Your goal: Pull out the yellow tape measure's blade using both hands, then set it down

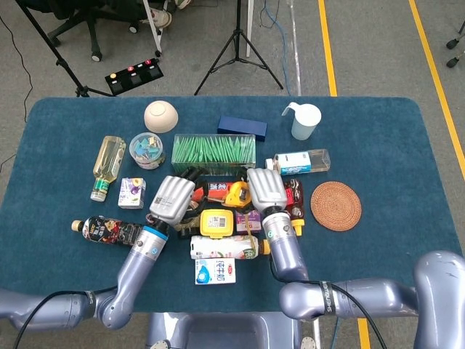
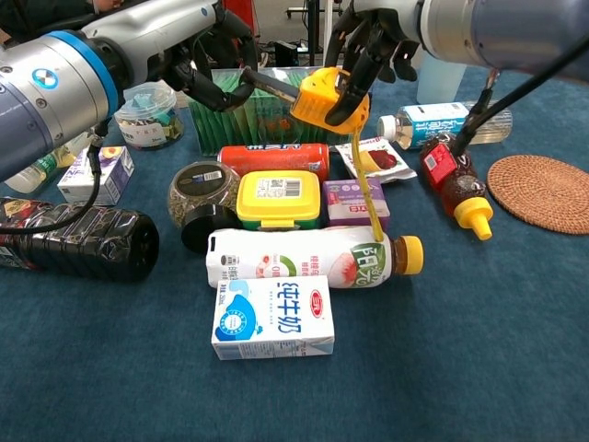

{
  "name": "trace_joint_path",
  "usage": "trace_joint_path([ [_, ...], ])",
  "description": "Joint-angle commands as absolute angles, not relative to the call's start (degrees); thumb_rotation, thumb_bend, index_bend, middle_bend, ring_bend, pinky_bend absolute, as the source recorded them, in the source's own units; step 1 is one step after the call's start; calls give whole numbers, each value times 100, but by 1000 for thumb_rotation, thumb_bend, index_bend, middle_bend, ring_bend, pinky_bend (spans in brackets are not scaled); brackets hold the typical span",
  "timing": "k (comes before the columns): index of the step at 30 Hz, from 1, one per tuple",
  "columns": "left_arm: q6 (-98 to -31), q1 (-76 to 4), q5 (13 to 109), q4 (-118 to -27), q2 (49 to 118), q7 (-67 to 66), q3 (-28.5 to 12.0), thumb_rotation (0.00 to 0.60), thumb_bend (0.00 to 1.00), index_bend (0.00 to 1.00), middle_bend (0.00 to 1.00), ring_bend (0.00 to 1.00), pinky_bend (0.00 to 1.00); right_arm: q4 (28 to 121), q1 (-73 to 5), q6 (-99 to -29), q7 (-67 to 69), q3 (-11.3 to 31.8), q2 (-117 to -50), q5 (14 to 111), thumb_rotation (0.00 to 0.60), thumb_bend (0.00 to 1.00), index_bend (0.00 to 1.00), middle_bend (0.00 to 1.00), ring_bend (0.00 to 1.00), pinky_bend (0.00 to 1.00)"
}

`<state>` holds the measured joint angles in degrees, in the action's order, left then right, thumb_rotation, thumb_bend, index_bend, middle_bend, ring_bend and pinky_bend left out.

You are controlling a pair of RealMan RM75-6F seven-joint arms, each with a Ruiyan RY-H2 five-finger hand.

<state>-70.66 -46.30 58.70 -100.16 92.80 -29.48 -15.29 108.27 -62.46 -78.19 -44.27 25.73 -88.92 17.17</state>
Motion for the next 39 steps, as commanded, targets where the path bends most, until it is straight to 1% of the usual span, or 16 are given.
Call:
trace_joint_path([
  [1, -7048, -4571, 5865, -10068, 9202, -2871, -1511, 600, 455, 564, 264, 214, 376, 10848, -6233, -7815, -4424, 2561, -8870, 1736, 600, 323, 693, 641, 785, 796],
  [15, -6990, -4292, 5913, -10259, 8774, -2344, -1521, 600, 453, 564, 264, 214, 376, 11031, -6088, -7733, -4411, 2370, -8634, 1930, 600, 325, 698, 643, 785, 795],
  [39, -6963, -3592, 6209, -10832, 7550, -1139, -1490, 600, 452, 569, 265, 214, 376, 11141, -5938, -7690, -4447, 2029, -8452, 2250, 600, 326, 699, 645, 786, 795],
])
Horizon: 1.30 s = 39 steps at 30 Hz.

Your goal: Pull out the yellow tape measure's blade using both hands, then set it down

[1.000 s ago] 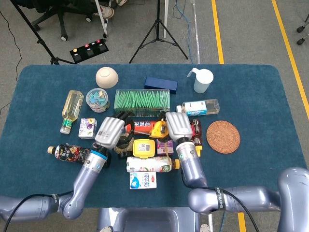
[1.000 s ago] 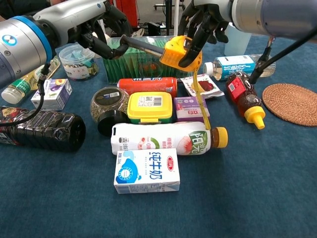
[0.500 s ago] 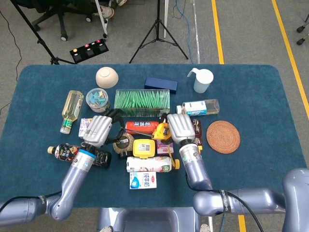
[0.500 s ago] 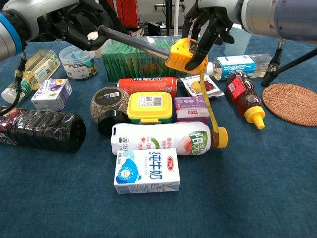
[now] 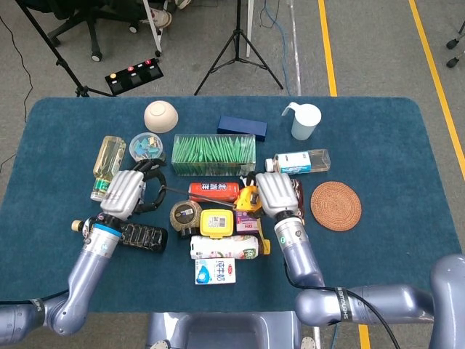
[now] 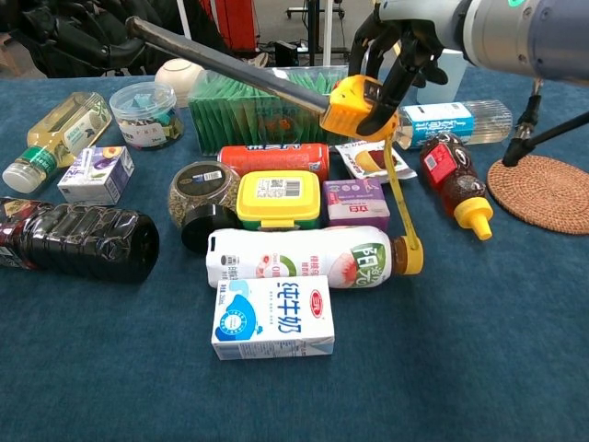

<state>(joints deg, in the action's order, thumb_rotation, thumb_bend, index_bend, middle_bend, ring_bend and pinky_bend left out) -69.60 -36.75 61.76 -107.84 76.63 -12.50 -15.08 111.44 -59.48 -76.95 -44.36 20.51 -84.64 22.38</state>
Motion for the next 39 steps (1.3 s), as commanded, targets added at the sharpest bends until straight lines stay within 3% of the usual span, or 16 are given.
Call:
trace_joint_path([
  [1, -6957, -3559, 6222, -10846, 7495, -1083, -1482, 600, 451, 570, 265, 214, 376, 11142, -5930, -7683, -4448, 2016, -8444, 2257, 600, 326, 699, 645, 786, 795],
  [17, -6795, -3050, 6423, -10705, 6815, -60, -1312, 600, 448, 569, 265, 214, 376, 11197, -5838, -7663, -4611, 1797, -8238, 2396, 600, 327, 700, 646, 787, 794],
  [39, -6646, -2709, 6708, -10144, 6553, 787, -1186, 600, 440, 569, 265, 214, 376, 11265, -5746, -7569, -4932, 1471, -7853, 2413, 600, 329, 702, 646, 787, 790],
])
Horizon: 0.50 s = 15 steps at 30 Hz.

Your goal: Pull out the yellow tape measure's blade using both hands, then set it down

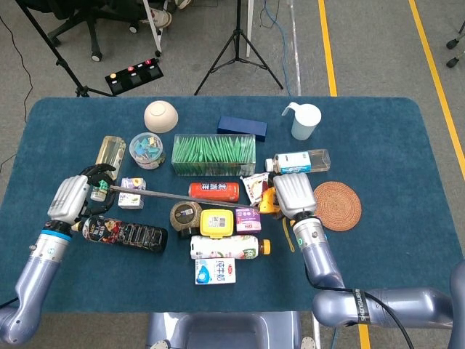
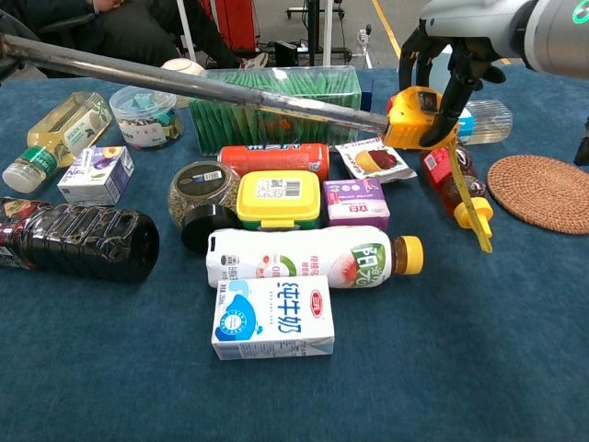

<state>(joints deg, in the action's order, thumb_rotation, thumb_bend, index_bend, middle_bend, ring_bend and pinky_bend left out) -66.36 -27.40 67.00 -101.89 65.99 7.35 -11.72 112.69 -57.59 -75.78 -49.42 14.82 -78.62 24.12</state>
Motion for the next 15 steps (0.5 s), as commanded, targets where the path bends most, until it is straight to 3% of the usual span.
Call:
trace_joint_path([
  [1, -6652, -2695, 6710, -10130, 6530, 814, -1193, 600, 440, 569, 265, 214, 376, 11260, -5741, -7561, -4932, 1460, -7848, 2414, 600, 329, 702, 646, 787, 790],
  [15, -6598, -2696, 6786, -10197, 6499, 864, -1267, 600, 436, 569, 265, 214, 376, 11280, -5731, -7562, -4888, 1470, -7896, 2467, 600, 330, 702, 646, 787, 790],
])
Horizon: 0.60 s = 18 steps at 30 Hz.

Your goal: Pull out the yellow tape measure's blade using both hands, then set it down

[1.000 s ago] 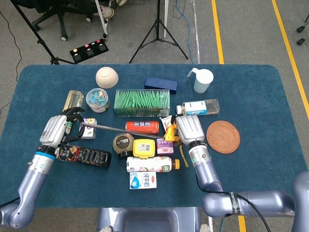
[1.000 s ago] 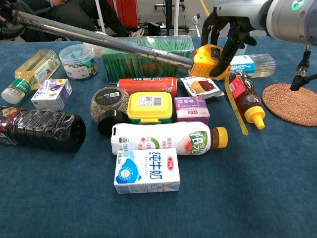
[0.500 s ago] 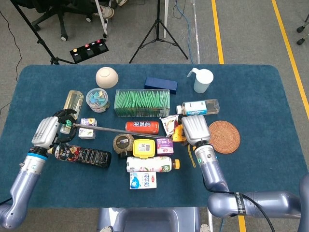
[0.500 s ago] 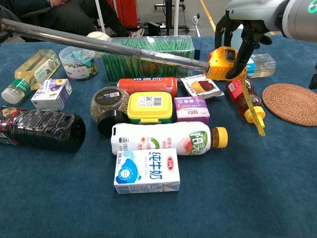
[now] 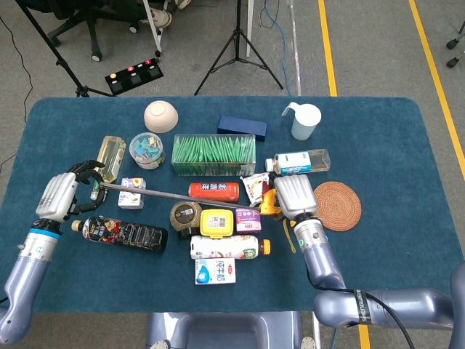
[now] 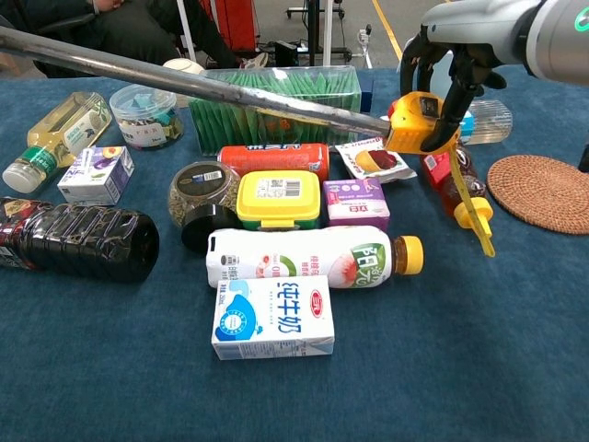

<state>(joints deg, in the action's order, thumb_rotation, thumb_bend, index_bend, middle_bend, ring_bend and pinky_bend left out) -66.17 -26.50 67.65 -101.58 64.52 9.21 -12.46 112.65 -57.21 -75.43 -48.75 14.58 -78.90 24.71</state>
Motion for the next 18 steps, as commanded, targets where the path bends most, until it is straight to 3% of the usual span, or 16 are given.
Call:
trace_joint_path([
  [1, -6589, -2724, 6781, -10218, 6530, 821, -1282, 600, 436, 570, 265, 214, 376, 11291, -5737, -7575, -4900, 1477, -7898, 2463, 600, 331, 702, 646, 787, 790],
  [18, -6328, -3577, 6312, -10531, 7501, -468, -1616, 600, 433, 569, 265, 214, 376, 11358, -5914, -7707, -4982, 1755, -8033, 2232, 600, 330, 702, 646, 787, 790],
])
